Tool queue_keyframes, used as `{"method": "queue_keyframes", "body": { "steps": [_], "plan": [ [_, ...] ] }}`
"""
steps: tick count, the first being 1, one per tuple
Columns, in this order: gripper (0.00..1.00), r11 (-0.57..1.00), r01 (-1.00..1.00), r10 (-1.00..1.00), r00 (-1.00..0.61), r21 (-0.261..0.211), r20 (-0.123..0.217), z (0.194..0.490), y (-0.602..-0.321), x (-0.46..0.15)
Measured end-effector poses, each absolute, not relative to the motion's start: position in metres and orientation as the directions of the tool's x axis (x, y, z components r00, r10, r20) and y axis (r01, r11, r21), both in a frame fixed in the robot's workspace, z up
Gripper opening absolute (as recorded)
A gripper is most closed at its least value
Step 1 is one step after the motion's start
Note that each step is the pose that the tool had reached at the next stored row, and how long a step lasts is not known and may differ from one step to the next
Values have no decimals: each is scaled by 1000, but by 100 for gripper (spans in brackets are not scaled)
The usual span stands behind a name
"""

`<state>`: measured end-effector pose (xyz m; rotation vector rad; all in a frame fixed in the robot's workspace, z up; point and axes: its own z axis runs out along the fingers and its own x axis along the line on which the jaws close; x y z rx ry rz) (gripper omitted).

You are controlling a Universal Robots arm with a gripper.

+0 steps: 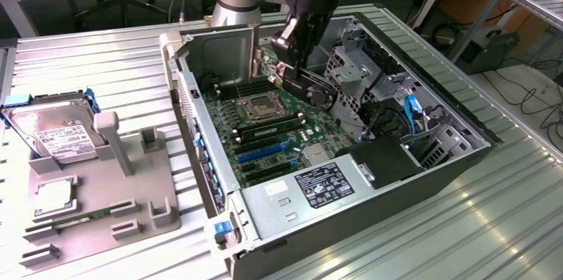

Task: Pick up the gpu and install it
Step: 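Insert the gpu into the slot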

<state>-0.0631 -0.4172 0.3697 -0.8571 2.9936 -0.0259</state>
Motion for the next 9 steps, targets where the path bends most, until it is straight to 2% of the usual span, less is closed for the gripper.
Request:
{"method": "queue_keyframes", "body": {
  "steps": [9],
  "plan": [
    [26, 817, -577, -577, -816, -24, -22, 370, -417, -63]
  ]
}}
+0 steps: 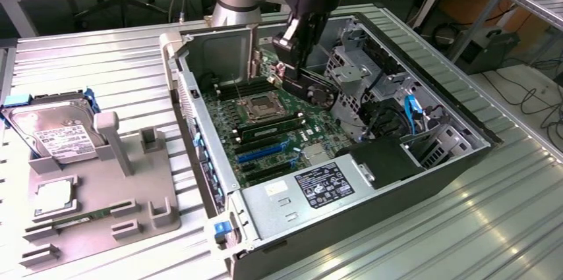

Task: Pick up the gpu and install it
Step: 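Insert the gpu into the slot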

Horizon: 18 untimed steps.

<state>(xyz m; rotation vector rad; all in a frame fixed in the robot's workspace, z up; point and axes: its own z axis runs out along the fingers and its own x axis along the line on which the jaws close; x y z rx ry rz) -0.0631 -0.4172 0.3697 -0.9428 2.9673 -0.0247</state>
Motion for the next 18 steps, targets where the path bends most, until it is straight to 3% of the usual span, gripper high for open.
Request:
{"method": "queue_keyframes", "body": {
  "steps": [18],
  "plan": [
    [26, 750, -661, -661, -750, -24, -22, 370, -417, -63]
  ]
}}
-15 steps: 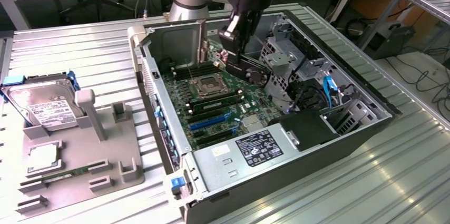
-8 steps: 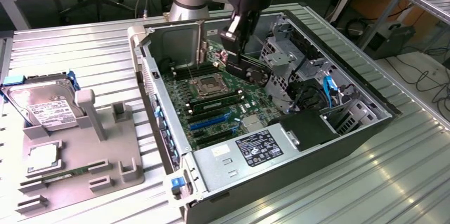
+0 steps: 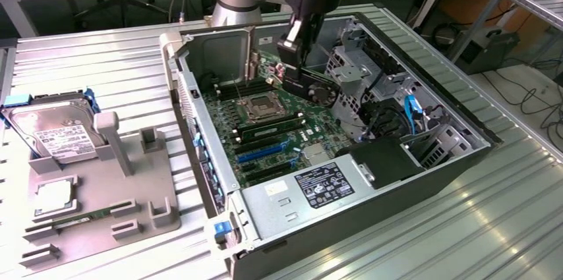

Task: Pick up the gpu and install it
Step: 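Insert the gpu into the slot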

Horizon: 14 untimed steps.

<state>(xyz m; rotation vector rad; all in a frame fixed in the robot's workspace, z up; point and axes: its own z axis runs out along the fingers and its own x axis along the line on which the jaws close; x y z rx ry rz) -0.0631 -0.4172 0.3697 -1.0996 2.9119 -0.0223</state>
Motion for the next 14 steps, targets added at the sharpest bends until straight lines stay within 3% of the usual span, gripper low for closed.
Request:
{"method": "queue_keyframes", "body": {
  "steps": [14],
  "plan": [
    [26, 689, -725, -725, -688, -24, -22, 370, -417, -63]
  ]
}}
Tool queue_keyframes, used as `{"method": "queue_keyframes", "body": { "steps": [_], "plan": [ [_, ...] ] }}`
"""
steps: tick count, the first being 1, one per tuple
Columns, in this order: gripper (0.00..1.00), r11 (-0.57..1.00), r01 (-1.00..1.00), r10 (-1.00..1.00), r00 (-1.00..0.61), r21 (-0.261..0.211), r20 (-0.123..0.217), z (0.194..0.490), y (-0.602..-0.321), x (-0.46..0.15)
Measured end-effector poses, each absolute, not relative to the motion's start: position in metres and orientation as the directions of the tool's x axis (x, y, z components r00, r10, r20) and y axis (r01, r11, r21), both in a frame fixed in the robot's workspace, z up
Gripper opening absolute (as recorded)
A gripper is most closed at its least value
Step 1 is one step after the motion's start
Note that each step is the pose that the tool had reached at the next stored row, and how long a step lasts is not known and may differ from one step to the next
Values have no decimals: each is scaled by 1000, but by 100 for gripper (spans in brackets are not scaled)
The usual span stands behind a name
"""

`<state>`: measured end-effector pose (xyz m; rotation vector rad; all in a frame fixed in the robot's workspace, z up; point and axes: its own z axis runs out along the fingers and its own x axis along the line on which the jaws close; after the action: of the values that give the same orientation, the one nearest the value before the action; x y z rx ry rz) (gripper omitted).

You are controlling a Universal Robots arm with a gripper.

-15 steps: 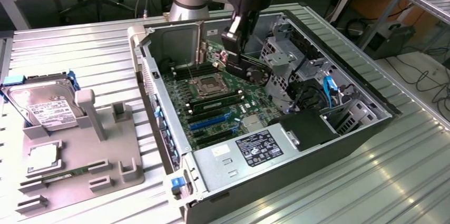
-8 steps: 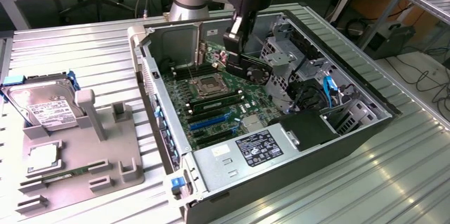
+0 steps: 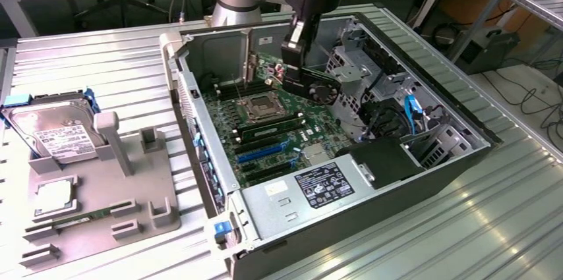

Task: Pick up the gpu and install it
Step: 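Insert the gpu into the slot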

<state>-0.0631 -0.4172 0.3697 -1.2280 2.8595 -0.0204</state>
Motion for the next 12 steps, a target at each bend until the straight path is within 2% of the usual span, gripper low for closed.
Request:
{"method": "queue_keyframes", "body": {
  "steps": [12],
  "plan": [
    [26, 640, -768, -768, -640, -24, -22, 370, -417, -63]
  ]
}}
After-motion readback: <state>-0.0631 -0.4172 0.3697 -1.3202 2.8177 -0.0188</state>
